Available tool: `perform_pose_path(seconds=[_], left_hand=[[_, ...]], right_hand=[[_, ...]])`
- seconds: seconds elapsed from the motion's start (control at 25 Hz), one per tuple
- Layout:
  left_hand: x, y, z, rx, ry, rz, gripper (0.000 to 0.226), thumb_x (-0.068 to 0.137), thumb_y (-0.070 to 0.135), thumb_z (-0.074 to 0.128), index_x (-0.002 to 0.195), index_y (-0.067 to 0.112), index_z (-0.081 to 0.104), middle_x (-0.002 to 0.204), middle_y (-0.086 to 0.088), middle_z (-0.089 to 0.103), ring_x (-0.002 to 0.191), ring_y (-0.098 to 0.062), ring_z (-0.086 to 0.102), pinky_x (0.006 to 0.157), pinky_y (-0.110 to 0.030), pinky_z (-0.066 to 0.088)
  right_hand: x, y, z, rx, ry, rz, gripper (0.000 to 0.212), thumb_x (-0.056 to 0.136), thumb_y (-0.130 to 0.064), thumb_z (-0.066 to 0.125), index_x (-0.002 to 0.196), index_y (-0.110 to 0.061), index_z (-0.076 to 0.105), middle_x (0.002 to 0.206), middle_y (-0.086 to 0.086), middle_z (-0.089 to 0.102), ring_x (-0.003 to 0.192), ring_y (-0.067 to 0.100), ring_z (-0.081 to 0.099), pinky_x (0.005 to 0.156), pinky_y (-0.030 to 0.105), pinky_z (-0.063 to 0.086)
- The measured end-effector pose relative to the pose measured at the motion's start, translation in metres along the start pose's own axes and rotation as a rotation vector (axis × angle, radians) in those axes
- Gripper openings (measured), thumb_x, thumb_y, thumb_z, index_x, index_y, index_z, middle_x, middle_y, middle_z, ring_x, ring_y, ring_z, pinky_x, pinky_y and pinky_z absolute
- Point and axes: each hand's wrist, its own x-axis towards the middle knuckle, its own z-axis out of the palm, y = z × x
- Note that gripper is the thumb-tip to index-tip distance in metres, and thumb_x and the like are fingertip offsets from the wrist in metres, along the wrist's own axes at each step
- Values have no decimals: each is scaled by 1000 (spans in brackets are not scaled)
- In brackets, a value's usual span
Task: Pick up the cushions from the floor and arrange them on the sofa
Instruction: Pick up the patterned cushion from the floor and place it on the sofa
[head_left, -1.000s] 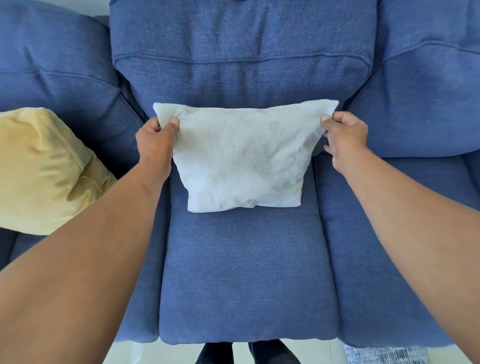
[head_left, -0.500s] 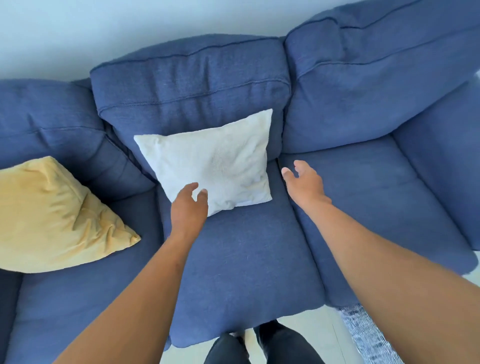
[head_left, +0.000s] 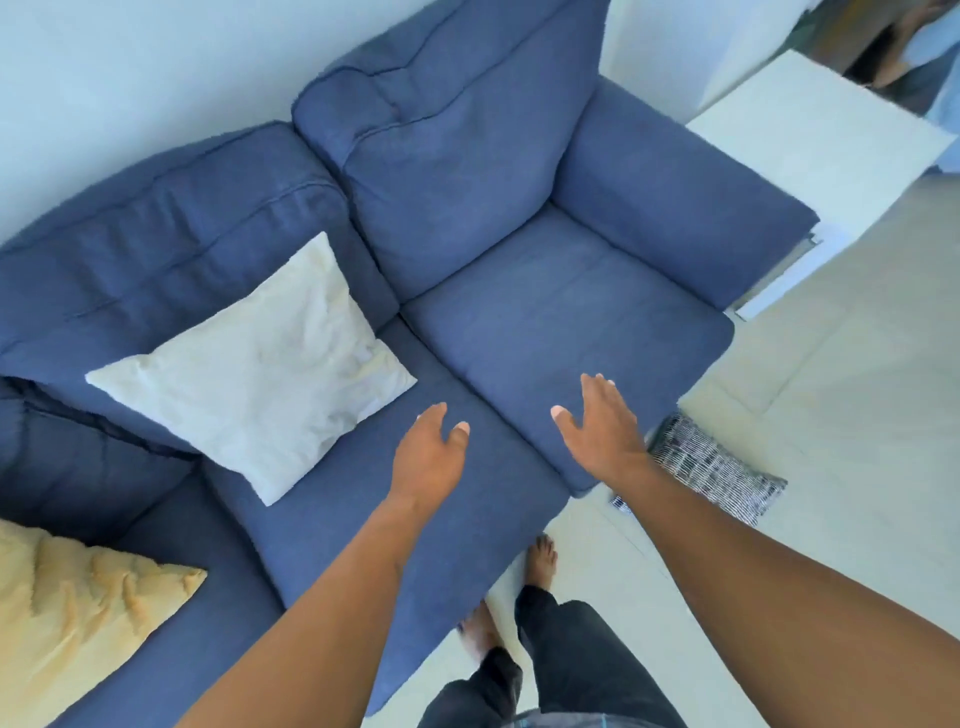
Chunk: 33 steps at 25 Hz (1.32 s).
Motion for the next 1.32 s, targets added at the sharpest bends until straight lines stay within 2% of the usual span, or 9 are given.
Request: perform_pose_path(seconds=[0.24, 0.36, 0.48, 0.76, 0.88, 1.04, 1.16, 1.2, 1.32], left_hand=[[-14, 73, 116, 226, -261, 159, 61, 107, 38, 53, 162, 13, 38, 168, -3, 39, 155, -21, 34, 122, -35, 28], [-13, 115, 181, 332, -349, 216, 63, 108, 40, 51, 163, 14, 36, 170, -4, 35, 157, -21, 30, 124, -37, 25], [-14, 156, 250, 417, -414, 252, 63, 107, 40, 51, 163, 15, 36, 169, -3, 36, 156, -22, 32, 123, -37, 27], [1, 221, 418, 446, -433, 189, 62, 105, 32, 54, 162, 12, 39, 167, -8, 41, 154, -25, 37, 121, -35, 29], [32, 221, 480, 473, -434, 172, 61, 106, 34, 54, 161, 13, 40, 165, -9, 44, 151, -27, 41, 118, -35, 34], [95, 190, 547, 540, -470, 160, 59, 104, 39, 56, 156, 12, 47, 158, -12, 52, 142, -27, 52, 105, -33, 42], [153, 148, 595, 610, -480, 117, 62, 103, 44, 55, 155, 12, 48, 159, -11, 52, 140, -26, 54, 89, -24, 34], [173, 133, 610, 638, -478, 105, 62, 103, 46, 55, 155, 12, 48, 159, -11, 52, 141, -28, 53, 90, -24, 32], [228, 88, 663, 693, -475, 101, 62, 103, 48, 53, 152, 10, 51, 156, -12, 54, 142, -32, 52, 97, -32, 40]], right_hand=[[-53, 145, -50, 84, 166, 236, 64, 103, -37, 57, 153, -2, 38, 162, 20, 38, 154, 36, 29, 118, 51, 35], [-74, 217, -67, 134, 203, 351, 69, 105, -40, 53, 159, -3, 29, 169, 18, 26, 158, 31, 20, 123, 49, 29], [-85, 292, -82, 182, 208, 447, 70, 107, -43, 49, 161, -4, 26, 171, 18, 23, 160, 30, 16, 124, 49, 26], [-43, 436, -103, 243, 135, 510, 73, 108, -46, 45, 164, -6, 20, 174, 16, 16, 161, 30, 12, 125, 49, 21], [-5, 486, -85, 297, 94, 534, 74, 108, -45, 47, 164, -5, 19, 174, 15, 15, 161, 30, 12, 126, 48, 20], [52, 542, -35, 409, 72, 607, 76, 106, -43, 50, 163, -4, 20, 173, 17, 18, 160, 32, 16, 126, 47, 22], [99, 585, 17, 438, 38, 653, 74, 107, -43, 48, 163, -3, 20, 171, 18, 23, 158, 34, 21, 124, 46, 24], [115, 599, 37, 452, 40, 658, 73, 107, -43, 48, 162, -2, 22, 169, 19, 27, 157, 35, 24, 123, 46, 26], [163, 644, 96, 484, 56, 682, 69, 106, -39, 52, 158, 1, 30, 160, 22, 41, 149, 40, 37, 119, 47, 33]])
